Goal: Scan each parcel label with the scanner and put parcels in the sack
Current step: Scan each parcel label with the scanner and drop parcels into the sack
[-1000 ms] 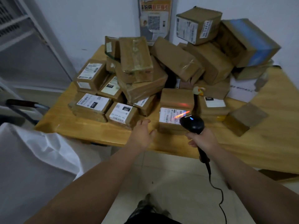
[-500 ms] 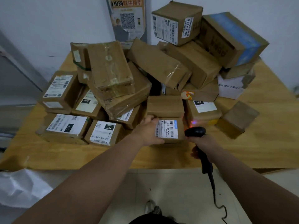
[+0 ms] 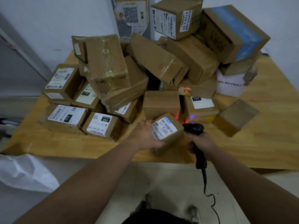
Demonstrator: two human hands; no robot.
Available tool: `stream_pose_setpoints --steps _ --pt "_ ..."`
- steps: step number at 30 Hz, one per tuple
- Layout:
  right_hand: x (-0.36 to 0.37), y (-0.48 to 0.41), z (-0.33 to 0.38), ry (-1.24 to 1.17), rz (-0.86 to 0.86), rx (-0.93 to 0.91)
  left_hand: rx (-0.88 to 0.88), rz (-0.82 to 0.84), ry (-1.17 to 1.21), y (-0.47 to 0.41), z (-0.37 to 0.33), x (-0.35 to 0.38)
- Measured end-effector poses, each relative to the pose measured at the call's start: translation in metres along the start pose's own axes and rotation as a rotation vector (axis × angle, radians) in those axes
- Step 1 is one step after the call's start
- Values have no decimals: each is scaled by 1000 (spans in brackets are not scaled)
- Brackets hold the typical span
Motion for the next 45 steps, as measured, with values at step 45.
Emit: stream_pose_setpoints --steps 45 --pt "-65 117 101 207 192 -434 -200 -659 1095 -6 -67 -19"
Point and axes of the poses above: each hand's wrist, its own y-axis away from the middle knuckle, its own x-axis out of the palm, z = x × y, the point moved 6 cm from there along -y, towards the middle knuckle, and after that the axes turned 13 degrees about x, right-handed, at the moved point
